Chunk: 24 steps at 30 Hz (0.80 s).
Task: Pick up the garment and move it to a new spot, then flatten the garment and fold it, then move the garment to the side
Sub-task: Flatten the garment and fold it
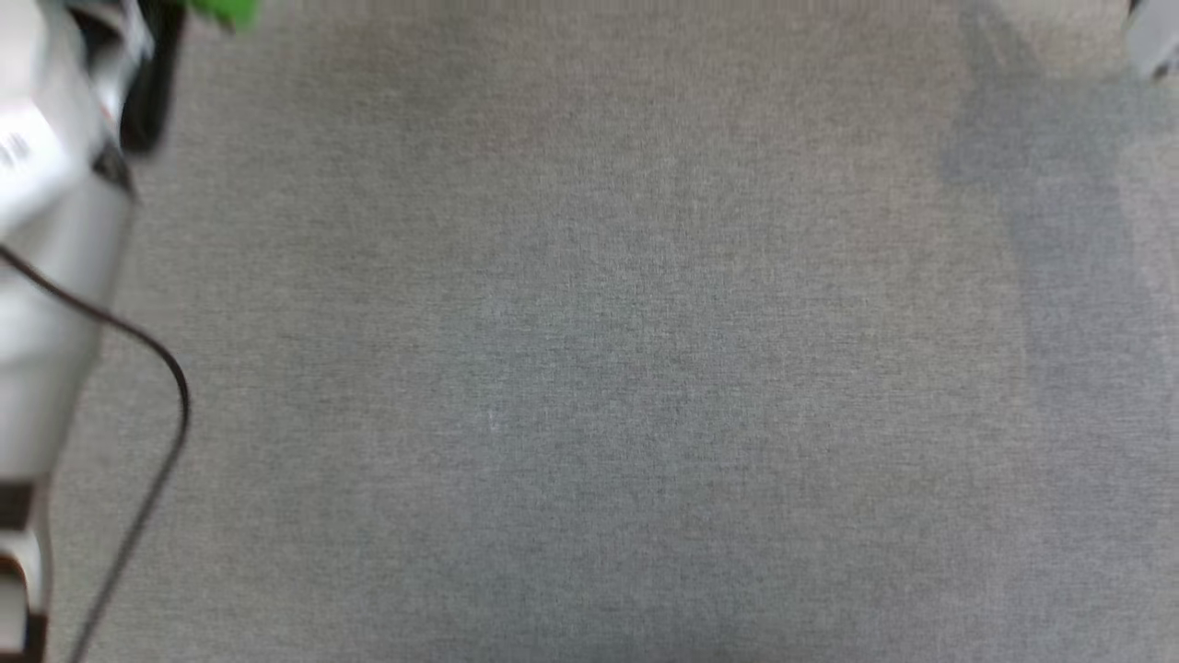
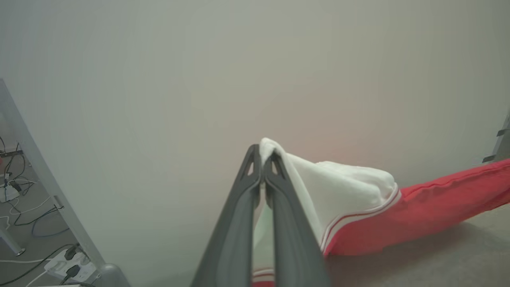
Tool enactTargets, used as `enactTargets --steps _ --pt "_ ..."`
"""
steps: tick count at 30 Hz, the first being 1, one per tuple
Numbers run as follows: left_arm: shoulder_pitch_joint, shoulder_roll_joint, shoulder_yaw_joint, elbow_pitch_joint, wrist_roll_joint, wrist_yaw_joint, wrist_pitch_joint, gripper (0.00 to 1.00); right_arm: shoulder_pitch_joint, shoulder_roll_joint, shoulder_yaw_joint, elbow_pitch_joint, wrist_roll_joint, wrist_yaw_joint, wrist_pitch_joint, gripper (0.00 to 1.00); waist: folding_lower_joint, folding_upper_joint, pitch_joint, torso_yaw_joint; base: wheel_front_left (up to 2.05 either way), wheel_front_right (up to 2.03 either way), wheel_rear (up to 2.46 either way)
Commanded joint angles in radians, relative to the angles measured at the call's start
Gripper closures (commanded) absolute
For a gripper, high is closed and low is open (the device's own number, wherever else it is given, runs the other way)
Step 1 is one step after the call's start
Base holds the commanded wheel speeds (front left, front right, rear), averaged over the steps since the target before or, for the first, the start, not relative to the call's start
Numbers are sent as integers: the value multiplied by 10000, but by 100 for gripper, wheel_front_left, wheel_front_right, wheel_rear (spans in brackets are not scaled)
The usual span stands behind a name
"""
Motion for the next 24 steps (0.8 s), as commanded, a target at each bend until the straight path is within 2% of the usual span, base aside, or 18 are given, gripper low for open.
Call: enactTargets --steps 1,5,13,19,24 --pt "858 145 158 -425 83 211 -59 100 537 -142 178 -209 208 -7 -94 100 1 0 -774 201 0 0 0" --pt "2954 360 331 -1540 193 639 -59 100 1754 -550 592 -774 582 -7 -106 100 1 0 -1425 294 0 0 0" --pt "6813 809 33 -3108 126 1521 -44 100 4127 -1183 1137 -1716 1099 -7 160 100 1 0 -2612 359 0 0 0" --pt "9056 1044 -187 -3877 -229 2185 64 100 5863 -1487 1206 -2157 1357 -7 228 100 1 0 -3314 478 0 0 0" --pt "10457 915 -416 -4174 -614 2530 104 100 7207 -1667 984 -2416 1569 -7 223 100 1 0 -3726 576 0 0 0"
